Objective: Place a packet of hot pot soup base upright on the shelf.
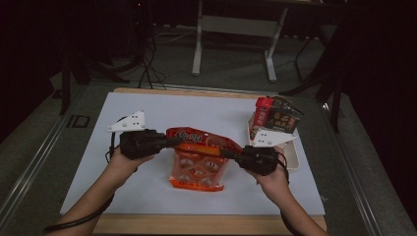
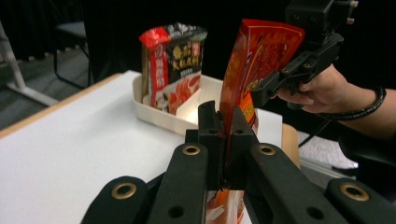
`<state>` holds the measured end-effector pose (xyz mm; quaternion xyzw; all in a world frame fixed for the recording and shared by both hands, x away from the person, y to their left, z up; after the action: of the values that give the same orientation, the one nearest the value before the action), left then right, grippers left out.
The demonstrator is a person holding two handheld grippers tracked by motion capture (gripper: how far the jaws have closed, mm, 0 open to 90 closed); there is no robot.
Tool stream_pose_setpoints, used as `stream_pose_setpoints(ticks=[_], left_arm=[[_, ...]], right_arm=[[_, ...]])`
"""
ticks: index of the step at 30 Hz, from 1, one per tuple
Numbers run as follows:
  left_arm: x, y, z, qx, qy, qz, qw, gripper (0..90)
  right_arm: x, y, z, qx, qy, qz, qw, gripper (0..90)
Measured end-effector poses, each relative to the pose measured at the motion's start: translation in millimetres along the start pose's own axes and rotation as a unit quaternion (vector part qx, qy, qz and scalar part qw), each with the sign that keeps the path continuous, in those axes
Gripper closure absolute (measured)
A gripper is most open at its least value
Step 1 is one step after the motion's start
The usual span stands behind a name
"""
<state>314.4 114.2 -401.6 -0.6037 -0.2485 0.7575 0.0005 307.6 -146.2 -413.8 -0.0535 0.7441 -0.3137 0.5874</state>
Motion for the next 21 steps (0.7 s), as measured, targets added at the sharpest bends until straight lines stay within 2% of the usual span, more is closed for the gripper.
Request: stream_pose_setpoints(ticks=[4,8,10,12,14,18,19,20,21], left_arm=[[-3.4,1.3,-2.5,0.004,-0.003,0.016,0.9999,85.8],[-4.4,2.3,-8.2,0.005,-0.006,0.024,0.9997,80.0],[-4.9,1.5,-9.7,0.014,-0.013,0.04,0.999,73.6],[-5.8,0.7,-10.0,0.013,-0.011,0.047,0.9988,67.7],[-6.0,0.4,-10.4,-0.002,-0.008,0.049,0.9987,54.1],[-2.6,-1.9,-10.8,-0.014,-0.021,0.055,0.9982,26.2],[-0.5,-2.2,-10.6,-0.014,-0.022,0.05,0.9984,19.6],[2.3,-2.0,-10.7,-0.022,-0.018,0.04,0.9988,13.6],[3.7,-1.6,-10.3,-0.027,-0.018,0.036,0.9988,12.7]], right_arm=[[-8.3,-6.7,0.3,0.022,-0.01,0.009,0.9997,90.0],[-14.2,-9.8,1.3,0.03,-0.015,0.006,0.9994,90.0],[-17.6,-10.7,0.0,0.036,-0.026,0.004,0.999,90.0],[-21.0,-10.5,-1.8,0.045,-0.036,0.002,0.9983,90.0],[-23.3,-9.4,-2.1,0.049,-0.042,-0.002,0.9979,90.0],[-27.1,-11.5,0.2,0.054,-0.042,0.0,0.9977,90.0],[-28.2,-13.2,1.4,0.053,-0.039,0.001,0.9978,90.0],[-29.4,-15.1,2.5,0.055,-0.037,0.005,0.9978,90.0],[-31.1,-17.3,3.4,0.052,-0.036,0.006,0.998,90.0]])
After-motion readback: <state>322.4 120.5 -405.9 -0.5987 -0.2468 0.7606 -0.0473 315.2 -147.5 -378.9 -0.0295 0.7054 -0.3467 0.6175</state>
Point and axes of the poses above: each handheld gripper's, and its own axes: y roughly forward along the jaws, x roughly out of its underside, z roughly to its right, the point moved 5 cm from there along y, roughly forward along the jaws, and after that the axes turned 9 degrees about -z, right-handed, at the moved point
